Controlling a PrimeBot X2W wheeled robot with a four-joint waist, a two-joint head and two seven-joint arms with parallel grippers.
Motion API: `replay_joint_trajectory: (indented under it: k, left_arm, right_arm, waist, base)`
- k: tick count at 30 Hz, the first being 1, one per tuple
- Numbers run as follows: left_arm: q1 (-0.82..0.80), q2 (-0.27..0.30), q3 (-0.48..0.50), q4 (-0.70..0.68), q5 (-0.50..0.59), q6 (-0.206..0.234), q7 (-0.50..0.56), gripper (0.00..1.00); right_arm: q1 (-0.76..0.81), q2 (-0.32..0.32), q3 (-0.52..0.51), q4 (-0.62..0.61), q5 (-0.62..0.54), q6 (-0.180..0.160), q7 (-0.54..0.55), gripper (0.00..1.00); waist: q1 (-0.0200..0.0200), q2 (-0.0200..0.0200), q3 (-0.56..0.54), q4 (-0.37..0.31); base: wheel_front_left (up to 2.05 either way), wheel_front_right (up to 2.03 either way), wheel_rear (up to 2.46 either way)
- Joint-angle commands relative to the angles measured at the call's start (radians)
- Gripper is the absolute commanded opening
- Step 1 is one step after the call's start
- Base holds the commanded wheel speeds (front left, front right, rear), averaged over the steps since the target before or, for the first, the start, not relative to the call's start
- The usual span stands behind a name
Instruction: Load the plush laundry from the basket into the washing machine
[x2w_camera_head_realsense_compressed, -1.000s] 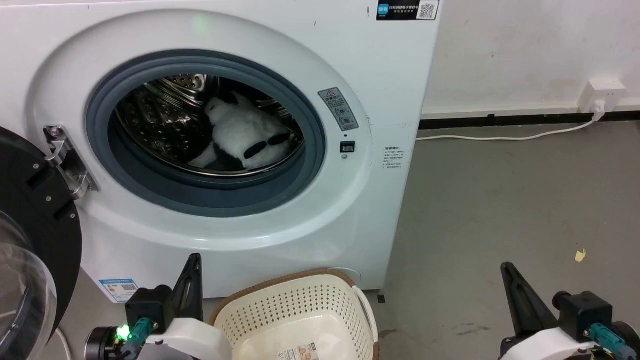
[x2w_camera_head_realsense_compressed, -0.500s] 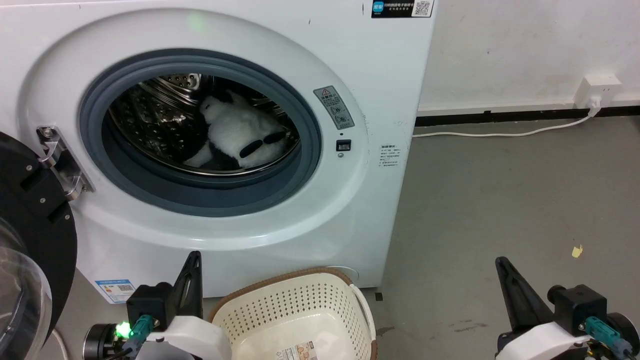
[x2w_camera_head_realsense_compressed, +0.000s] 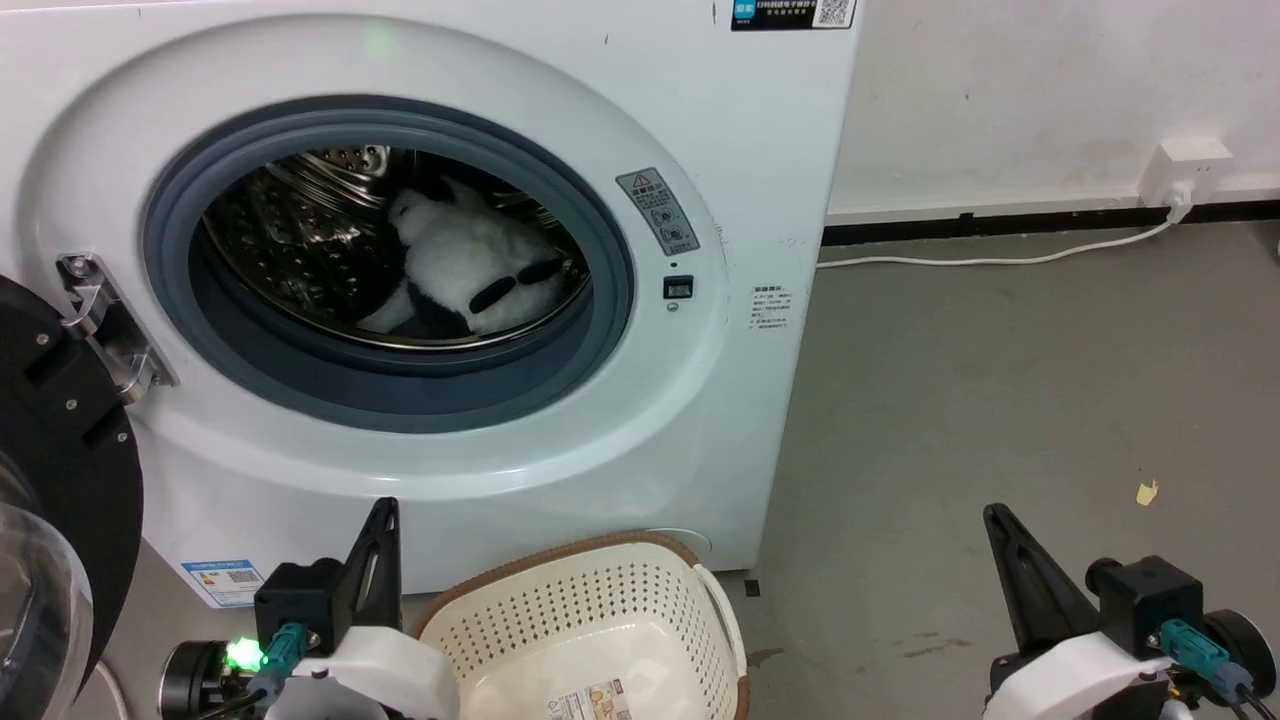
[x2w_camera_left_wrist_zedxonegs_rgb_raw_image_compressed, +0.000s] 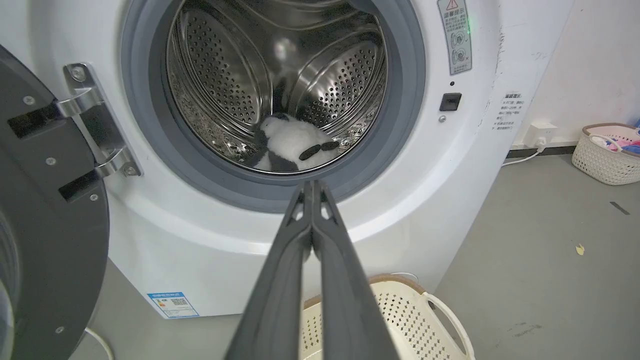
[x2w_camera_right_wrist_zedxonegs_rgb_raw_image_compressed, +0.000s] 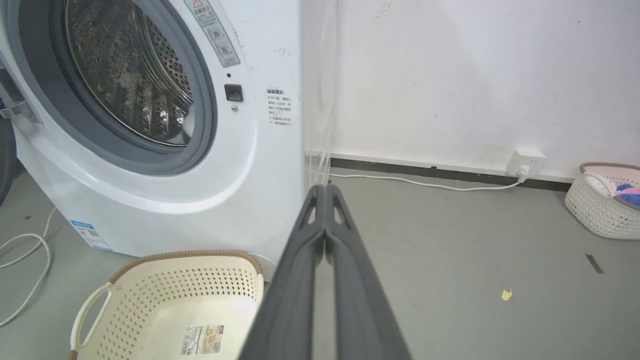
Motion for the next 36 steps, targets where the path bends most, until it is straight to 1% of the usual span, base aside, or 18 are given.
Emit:
replay_joint_trajectory:
  k: [1,19,36]
  left_arm:
    - [-0.001,-0.006,0.008,-0.009,0.011,-0.006,0.006,0.0]
    - [-0.001,-0.025,0.035,-0.031,0.061,-0.023,0.035,0.0]
    - [-0.001,-0.025,0.036,-0.032,0.062,-0.023,0.035,0.0]
  right_arm:
    - [-0.014,0.001,0.004,0.002,-0.01,-0.001,0.003,0.0]
    - [-0.033,0.001,0.01,0.002,-0.033,-0.001,0.019,0.0]
    - [-0.033,0.001,0.01,0.002,-0.033,-0.001,0.019,0.0]
  waist:
    - [0.0,0.0,0.001,-0.001]
    - [0.0,0.0,0.009,-0.014]
    - [0.0,0.0,0.009,-0.014]
  base:
    - [0.0,0.0,0.0]
    - [0.0,0.0,0.0]
    - [0.0,0.0,0.0]
